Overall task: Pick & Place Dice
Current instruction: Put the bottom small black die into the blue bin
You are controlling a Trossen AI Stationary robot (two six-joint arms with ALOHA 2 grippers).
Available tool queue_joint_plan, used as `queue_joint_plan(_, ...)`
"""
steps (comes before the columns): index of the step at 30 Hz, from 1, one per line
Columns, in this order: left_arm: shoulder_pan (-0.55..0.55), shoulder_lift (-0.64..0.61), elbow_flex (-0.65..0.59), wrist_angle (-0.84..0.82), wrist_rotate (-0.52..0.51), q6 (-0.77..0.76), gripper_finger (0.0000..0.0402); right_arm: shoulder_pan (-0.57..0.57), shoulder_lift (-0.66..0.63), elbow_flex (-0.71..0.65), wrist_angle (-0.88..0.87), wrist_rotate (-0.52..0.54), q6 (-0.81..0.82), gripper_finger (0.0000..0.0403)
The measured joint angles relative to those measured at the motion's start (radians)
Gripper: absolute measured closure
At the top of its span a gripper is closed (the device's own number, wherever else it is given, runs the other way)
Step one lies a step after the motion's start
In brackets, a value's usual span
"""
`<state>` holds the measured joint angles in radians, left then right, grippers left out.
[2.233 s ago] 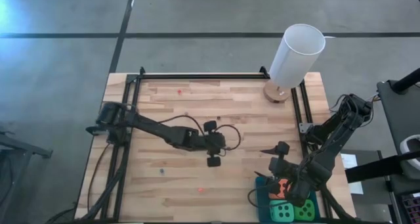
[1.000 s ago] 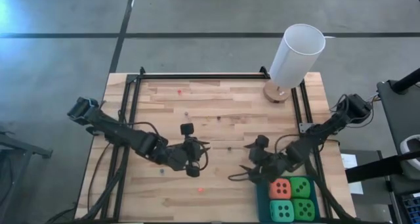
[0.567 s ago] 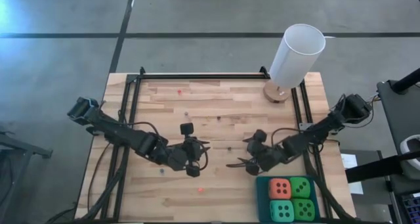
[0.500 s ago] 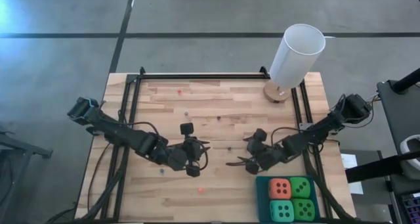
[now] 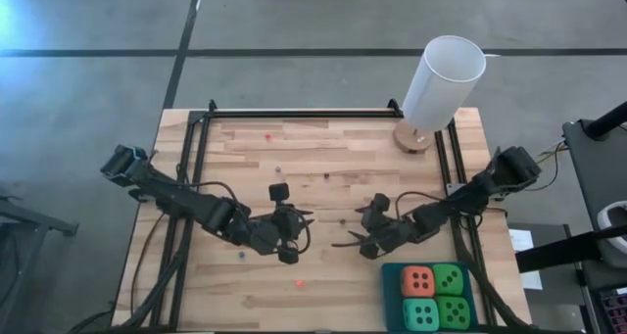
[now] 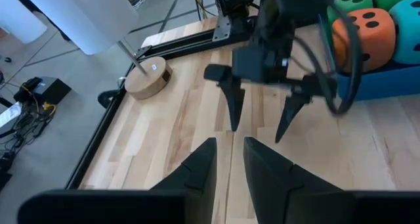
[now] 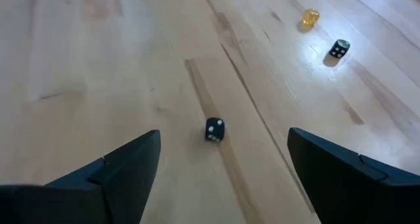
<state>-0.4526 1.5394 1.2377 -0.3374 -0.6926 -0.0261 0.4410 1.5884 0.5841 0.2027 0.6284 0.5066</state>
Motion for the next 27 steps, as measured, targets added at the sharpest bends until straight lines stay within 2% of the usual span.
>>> queue_joint_plan(6, 0.000, 0.000, 0.000, 0.000, 0.000, 0.000, 0.0323, -0.041, 0.103, 0.036, 0.020, -0.006, -0.010, 0.0076)
queue_joint_plan(17, 0.000, 0.000, 0.000, 0.000, 0.000, -0.008, 0.0323, -0.068, 0.163, 0.047, 0.117, -0.047, -0.014, 0.0081)
queue_joint_plan(27, 0.000, 0.000, 0.000, 0.000, 0.000, -0.019, 0.0323, -0.095, 0.240, 0.048, 0.192, -0.085, -0.020, 0.0127)
